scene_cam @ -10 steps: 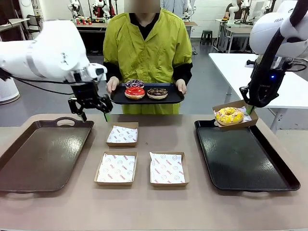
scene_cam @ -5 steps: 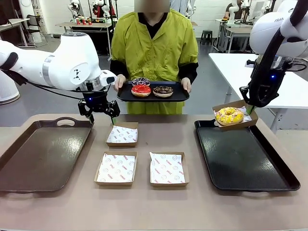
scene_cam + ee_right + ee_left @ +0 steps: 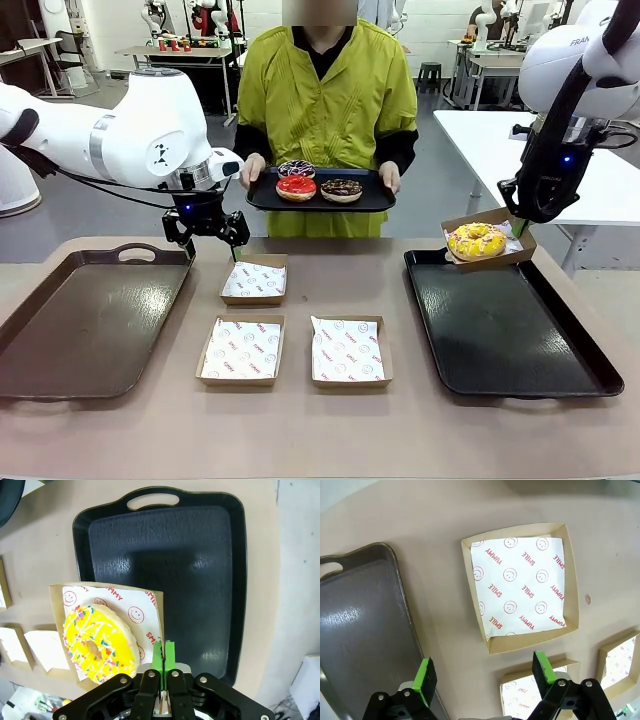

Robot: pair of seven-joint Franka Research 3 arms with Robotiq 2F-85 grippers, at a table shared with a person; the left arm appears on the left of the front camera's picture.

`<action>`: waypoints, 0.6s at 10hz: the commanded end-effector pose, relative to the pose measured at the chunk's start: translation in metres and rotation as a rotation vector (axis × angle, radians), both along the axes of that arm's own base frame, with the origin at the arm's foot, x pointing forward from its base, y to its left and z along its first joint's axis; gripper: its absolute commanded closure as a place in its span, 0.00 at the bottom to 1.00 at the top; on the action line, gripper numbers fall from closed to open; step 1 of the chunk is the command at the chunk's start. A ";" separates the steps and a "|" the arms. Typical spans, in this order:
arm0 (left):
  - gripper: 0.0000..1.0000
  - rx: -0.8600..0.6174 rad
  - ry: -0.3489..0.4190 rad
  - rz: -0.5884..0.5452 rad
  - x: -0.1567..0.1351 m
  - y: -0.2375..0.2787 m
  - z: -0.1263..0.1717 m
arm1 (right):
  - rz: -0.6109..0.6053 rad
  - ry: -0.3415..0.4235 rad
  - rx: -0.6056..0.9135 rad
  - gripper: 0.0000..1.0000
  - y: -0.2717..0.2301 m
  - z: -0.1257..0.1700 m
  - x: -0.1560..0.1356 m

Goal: Individually package the donuts and arrange them on the tray.
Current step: Place the picked Paper togo box on the Handle tray while simultaneously picking up another Paper togo box from the table with the other hand.

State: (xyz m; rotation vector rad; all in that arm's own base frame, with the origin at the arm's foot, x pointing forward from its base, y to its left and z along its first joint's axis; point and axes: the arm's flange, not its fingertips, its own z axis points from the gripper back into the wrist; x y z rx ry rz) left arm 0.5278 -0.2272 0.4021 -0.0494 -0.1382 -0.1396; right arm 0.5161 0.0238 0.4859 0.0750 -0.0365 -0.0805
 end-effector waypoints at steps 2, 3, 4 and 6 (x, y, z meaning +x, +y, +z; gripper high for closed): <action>0.00 0.000 0.000 0.000 0.000 0.000 0.000 | 0.000 0.000 0.000 0.99 0.000 0.000 0.000; 0.00 -0.013 0.023 0.006 0.007 0.002 -0.004 | 0.014 -0.016 -0.018 0.99 0.005 -0.013 0.010; 0.00 -0.007 0.019 0.022 0.014 0.003 -0.008 | 0.011 -0.020 -0.025 0.99 0.006 -0.023 0.019; 0.00 -0.006 0.023 0.083 0.030 0.007 -0.021 | 0.000 -0.017 -0.024 0.99 0.004 -0.039 0.034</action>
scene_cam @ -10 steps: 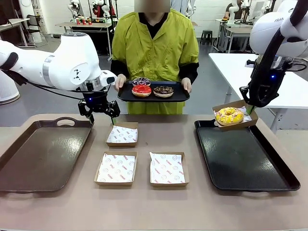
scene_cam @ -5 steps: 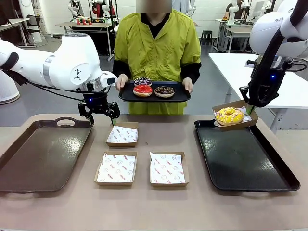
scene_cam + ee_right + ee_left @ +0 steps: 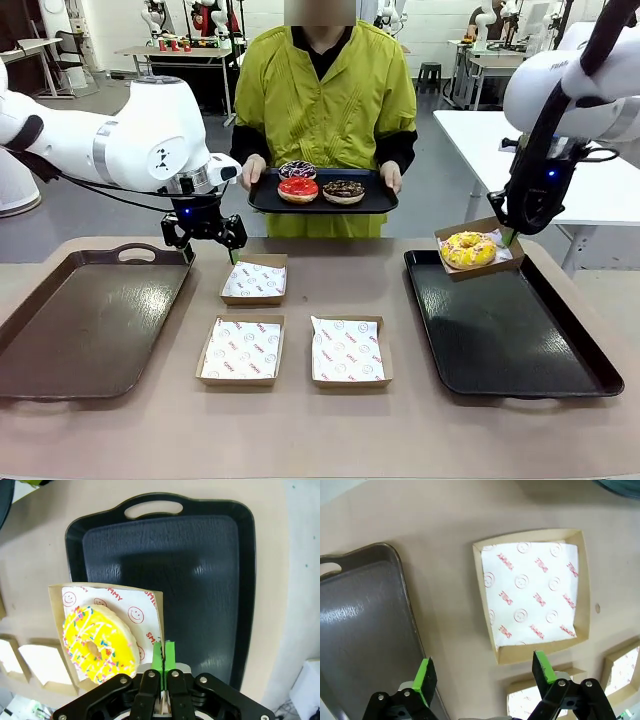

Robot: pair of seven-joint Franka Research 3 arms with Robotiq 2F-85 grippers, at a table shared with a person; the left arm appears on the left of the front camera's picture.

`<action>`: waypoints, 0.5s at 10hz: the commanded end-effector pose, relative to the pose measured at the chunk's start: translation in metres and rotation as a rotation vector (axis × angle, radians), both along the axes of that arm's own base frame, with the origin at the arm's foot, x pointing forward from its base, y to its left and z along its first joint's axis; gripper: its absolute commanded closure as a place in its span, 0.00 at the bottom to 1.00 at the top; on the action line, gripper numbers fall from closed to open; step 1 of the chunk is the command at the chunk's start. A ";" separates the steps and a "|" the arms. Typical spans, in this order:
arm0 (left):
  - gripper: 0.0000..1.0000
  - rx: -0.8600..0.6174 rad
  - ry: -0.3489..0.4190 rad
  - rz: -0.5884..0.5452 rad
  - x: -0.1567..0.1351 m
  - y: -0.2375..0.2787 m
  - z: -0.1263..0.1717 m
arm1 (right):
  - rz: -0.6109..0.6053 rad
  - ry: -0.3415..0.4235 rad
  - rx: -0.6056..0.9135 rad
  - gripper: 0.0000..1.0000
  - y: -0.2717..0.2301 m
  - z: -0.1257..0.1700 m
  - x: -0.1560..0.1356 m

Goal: Individually package the donuts and arrange them on the tray.
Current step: Place the picked Paper togo box on the Handle tray while simultaneously picking up another Paper togo box from the table with the other hand.

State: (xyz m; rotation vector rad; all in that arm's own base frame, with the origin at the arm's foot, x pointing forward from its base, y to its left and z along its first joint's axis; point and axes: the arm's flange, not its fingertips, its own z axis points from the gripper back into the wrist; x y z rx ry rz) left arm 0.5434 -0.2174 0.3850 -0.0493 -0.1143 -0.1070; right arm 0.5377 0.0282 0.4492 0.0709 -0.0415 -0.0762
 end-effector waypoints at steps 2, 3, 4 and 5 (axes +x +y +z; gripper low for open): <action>0.00 -0.017 0.020 0.102 0.026 0.000 -0.016 | 0.013 -0.022 -0.005 0.99 -0.003 -0.019 0.025; 0.00 -0.012 0.028 0.114 0.030 0.000 -0.020 | 0.013 -0.022 -0.001 0.99 -0.005 -0.026 0.033; 0.00 -0.002 0.035 0.115 0.032 -0.002 -0.025 | 0.011 -0.020 0.001 0.99 -0.006 -0.033 0.040; 0.00 0.006 0.043 0.119 0.035 -0.003 -0.028 | 0.016 0.001 0.009 0.99 -0.007 -0.040 0.047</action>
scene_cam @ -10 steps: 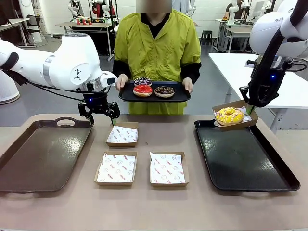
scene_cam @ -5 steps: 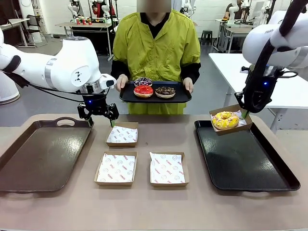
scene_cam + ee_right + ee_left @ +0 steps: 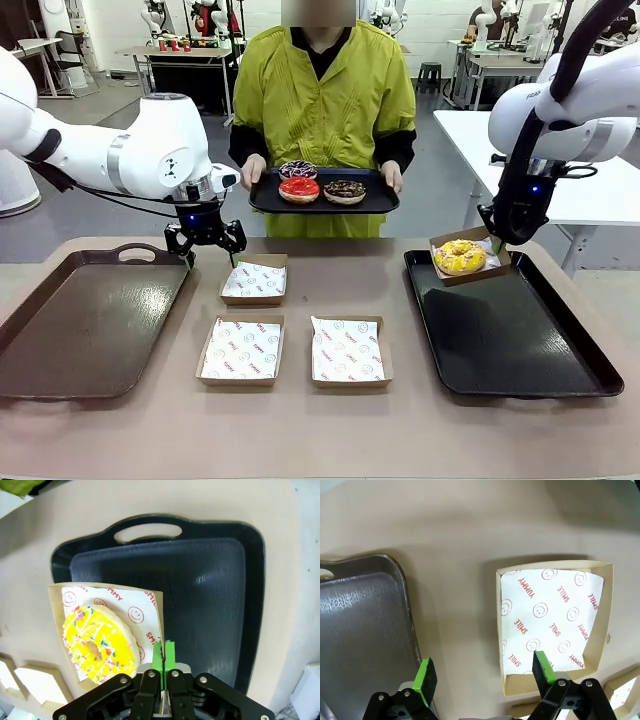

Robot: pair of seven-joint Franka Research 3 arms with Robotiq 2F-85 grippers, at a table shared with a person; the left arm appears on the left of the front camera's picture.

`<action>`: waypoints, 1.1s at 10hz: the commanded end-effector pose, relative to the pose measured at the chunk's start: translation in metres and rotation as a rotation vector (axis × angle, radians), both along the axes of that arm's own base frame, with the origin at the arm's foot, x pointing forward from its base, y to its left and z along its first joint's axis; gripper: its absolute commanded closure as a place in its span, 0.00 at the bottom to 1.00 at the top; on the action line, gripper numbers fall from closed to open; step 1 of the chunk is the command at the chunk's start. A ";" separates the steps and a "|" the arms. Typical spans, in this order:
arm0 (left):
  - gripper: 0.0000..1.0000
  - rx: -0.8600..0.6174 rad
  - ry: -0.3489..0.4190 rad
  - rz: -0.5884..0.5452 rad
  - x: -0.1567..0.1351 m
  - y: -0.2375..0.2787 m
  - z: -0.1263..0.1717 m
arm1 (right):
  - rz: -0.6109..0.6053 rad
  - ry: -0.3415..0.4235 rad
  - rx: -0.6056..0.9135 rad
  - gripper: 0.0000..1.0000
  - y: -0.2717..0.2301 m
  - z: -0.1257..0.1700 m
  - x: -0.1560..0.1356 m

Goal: Individually package the donuts and arrange them on the tray.
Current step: Place the picked Paper togo box on the Handle tray while simultaneously picking up another Paper togo box from the table with the other hand.

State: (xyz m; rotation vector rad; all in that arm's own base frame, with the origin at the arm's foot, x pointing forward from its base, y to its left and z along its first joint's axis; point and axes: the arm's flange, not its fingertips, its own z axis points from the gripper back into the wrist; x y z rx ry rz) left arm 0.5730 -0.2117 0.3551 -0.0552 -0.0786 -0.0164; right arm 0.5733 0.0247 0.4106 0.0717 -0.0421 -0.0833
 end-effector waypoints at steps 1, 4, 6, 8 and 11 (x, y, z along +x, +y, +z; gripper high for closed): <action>0.00 0.020 0.013 0.034 0.006 -0.010 -0.002 | 0.025 0.037 0.014 0.99 -0.003 -0.010 0.018; 0.00 0.027 0.030 0.041 0.011 -0.011 -0.010 | 0.037 0.082 0.004 0.99 0.006 -0.025 0.025; 0.00 0.029 0.041 0.037 0.013 -0.013 -0.015 | 0.044 0.095 -0.009 0.99 0.014 -0.033 0.029; 0.00 0.028 0.048 0.038 0.014 -0.013 -0.017 | 0.050 0.101 -0.012 0.99 0.021 -0.038 0.032; 0.00 0.016 0.051 0.046 0.014 -0.014 -0.019 | 0.052 0.112 -0.016 0.99 0.024 -0.044 0.034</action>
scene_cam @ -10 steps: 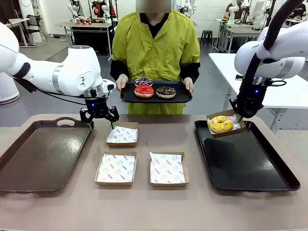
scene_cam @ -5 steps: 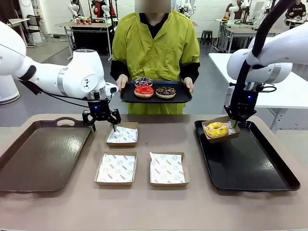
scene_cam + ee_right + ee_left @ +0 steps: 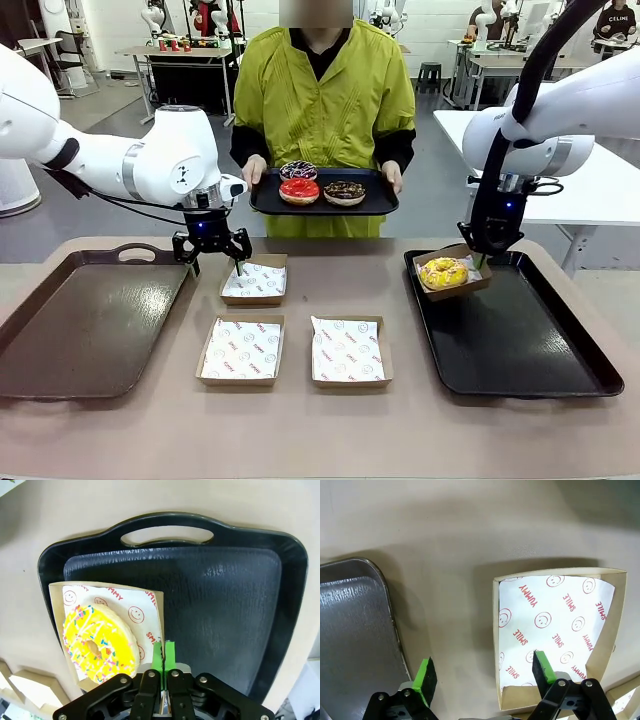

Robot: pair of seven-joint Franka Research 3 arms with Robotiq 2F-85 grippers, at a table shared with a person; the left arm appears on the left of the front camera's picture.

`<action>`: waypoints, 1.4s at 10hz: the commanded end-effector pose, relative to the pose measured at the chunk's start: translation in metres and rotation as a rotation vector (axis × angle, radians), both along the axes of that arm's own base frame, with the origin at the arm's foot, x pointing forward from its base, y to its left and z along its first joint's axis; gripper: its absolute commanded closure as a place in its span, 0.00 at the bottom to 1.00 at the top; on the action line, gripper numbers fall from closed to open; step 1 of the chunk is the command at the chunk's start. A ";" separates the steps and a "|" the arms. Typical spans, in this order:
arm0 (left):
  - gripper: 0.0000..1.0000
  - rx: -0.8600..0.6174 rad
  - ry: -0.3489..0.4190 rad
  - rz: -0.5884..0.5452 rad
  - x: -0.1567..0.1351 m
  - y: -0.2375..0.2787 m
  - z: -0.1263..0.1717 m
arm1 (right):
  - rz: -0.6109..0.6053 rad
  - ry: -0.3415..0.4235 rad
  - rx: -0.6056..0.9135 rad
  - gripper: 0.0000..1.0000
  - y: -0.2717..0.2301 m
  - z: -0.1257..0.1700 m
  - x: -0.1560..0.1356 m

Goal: Individually package the donuts and arrange them on the tray.
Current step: Place the picked Paper togo box on the Handle tray while simultaneously picking up another Paper togo box from the table with the other hand.

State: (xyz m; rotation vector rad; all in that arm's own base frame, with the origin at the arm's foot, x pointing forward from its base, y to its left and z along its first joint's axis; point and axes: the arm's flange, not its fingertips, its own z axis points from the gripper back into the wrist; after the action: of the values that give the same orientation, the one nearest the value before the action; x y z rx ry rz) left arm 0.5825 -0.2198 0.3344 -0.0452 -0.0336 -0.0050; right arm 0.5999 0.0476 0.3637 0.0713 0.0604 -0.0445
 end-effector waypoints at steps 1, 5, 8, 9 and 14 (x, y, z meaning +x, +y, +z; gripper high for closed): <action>0.00 0.002 0.005 0.041 0.006 -0.006 0.000 | 0.011 0.013 -0.018 0.99 0.002 0.002 0.007; 1.00 -0.010 0.011 0.031 0.007 -0.006 -0.002 | 0.023 0.026 -0.001 0.00 0.002 0.000 0.005; 0.94 -0.015 0.024 0.027 0.008 -0.006 -0.004 | 0.018 0.028 0.007 0.04 0.001 0.000 0.004; 1.00 -0.018 0.026 0.028 0.008 -0.006 -0.003 | 0.019 0.027 0.011 0.00 0.001 0.000 0.004; 1.00 -0.021 0.038 0.030 0.010 -0.006 -0.002 | 0.011 0.023 0.029 0.00 -0.002 0.002 0.004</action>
State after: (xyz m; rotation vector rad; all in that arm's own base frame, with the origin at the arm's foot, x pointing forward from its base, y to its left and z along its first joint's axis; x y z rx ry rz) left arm 0.5877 -0.2232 0.3318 -0.0595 -0.0141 0.0101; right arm 0.5981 0.0478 0.3616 0.0725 0.0803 -0.0449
